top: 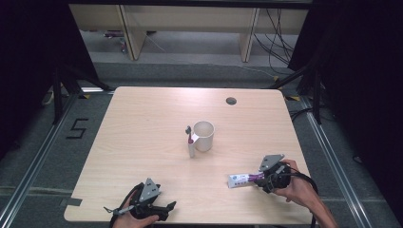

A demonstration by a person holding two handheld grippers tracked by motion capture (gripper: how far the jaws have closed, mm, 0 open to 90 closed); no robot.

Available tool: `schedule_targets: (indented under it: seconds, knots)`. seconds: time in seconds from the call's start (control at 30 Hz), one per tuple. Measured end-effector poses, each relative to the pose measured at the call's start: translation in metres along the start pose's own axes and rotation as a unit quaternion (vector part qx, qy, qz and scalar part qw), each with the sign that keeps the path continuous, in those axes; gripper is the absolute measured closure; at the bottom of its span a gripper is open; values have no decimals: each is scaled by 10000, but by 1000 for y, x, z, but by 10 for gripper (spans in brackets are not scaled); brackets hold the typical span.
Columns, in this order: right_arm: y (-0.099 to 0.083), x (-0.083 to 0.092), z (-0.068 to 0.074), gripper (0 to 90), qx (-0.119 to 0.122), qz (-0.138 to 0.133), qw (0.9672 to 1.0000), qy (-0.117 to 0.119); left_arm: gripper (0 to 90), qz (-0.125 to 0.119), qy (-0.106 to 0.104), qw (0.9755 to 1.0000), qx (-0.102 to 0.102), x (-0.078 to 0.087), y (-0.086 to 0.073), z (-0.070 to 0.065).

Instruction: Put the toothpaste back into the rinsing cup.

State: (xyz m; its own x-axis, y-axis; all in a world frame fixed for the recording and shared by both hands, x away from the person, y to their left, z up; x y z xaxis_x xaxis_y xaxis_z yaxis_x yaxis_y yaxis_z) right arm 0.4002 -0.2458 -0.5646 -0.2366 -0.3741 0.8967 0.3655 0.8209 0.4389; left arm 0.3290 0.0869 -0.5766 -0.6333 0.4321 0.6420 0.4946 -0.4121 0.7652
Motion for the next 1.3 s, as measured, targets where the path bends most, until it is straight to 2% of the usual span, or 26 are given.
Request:
schedule_targets:
  seconds: [0.07, 0.13, 0.2, 0.23, 0.27, 0.33, 0.4, 0.6, 0.8, 0.9, 0.97, 1.1, 1.13, 1.17, 1.2, 1.23, 1.27, 1.3]
  knots:
    - [2, -3, -1, 442, 144, 49, 9999, 26, 184, 30, -8, 10000, -53, 1, -1, 1]
    - [3, -4, 1, 456, 54, 129, 9999, 80, 184, 29, -7, 10000, -52, 1, -1, 1]
    - [5, -7, 0, 491, 155, 232, 9996, 48, 184, 32, -5, 10000, -44, 1, -1, 1]
    - [5, -7, 1, 507, 99, 262, 9996, 86, 184, 32, -5, 10000, -44, 1, -1, 1]
    - [6, -8, 1, 525, 224, 278, 9993, 105, 184, 32, 10, 10000, -44, 1, -1, 1]
    - [6, -9, 3, 556, 131, 357, 9992, 143, 184, 31, -8, 10000, -48, 1, -1, 0]
    - [8, -10, 3, 582, 289, 432, 9985, 198, 184, 29, -11, 10000, -45, 1, -1, 0]
    - [8, -12, 5, 622, 376, 617, 9970, 269, 184, 35, -9, 10000, -54, 1, -1, 0]
    - [12, -11, 6, 666, 297, 834, 9956, 306, 184, 46, -14, 10000, -66, 1, -1, 0]
    - [14, -9, 2, 763, 115, 914, 9954, 277, 184, 43, -16, 10000, -69, 1, -1, 0]
    - [14, -11, 1, 762, 28, 952, 9949, 328, 184, 10, -25, 10000, -19, 0, 0, -2]
    - [13, -14, 0, 760, 18, 1057, 9939, 326, 184, 34, -23, 10000, -73, 1, -1, -1]
    - [13, -14, 1, 760, -97, 1082, 9936, 307, 184, 31, -17, 10000, -75, 1, -1, 0]
    - [13, -14, 3, 761, -123, 1173, 9920, 458, 184, 35, -19, 10000, -69, 1, -1, 0]
    - [13, -14, 3, 761, -123, 1173, 9920, 458, 184, 35, -19, 10000, -69, 1, -1, 0]
    - [16, -16, -1, 763, 121, 1062, 9935, 384, 184, 67, -5, 9999, -144, 2, -1, 1]
    - [16, -16, -1, 763, 121, 1062, 9935, 384, 184, 67, -5, 9999, -144, 2, -1, 1]
    - [15, -15, 1, 766, -67, 1102, 9929, 452, 184, -1, -26, 10000, -39, 1, 0, -1]
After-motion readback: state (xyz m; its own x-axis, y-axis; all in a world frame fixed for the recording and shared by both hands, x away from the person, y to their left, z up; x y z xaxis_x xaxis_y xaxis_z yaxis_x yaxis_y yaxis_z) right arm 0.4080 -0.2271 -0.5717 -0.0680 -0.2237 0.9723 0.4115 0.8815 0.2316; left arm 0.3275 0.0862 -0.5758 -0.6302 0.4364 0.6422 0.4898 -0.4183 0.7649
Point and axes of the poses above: each handheld gripper's, and its own axes: x roughly backward along the jaws, y roughly out of its top, z roughly to its left, the point moved 10 cm from there along -x, roughly forward along the jaws, and after that the axes turned 9 degrees about y, right-handed, at the moved point
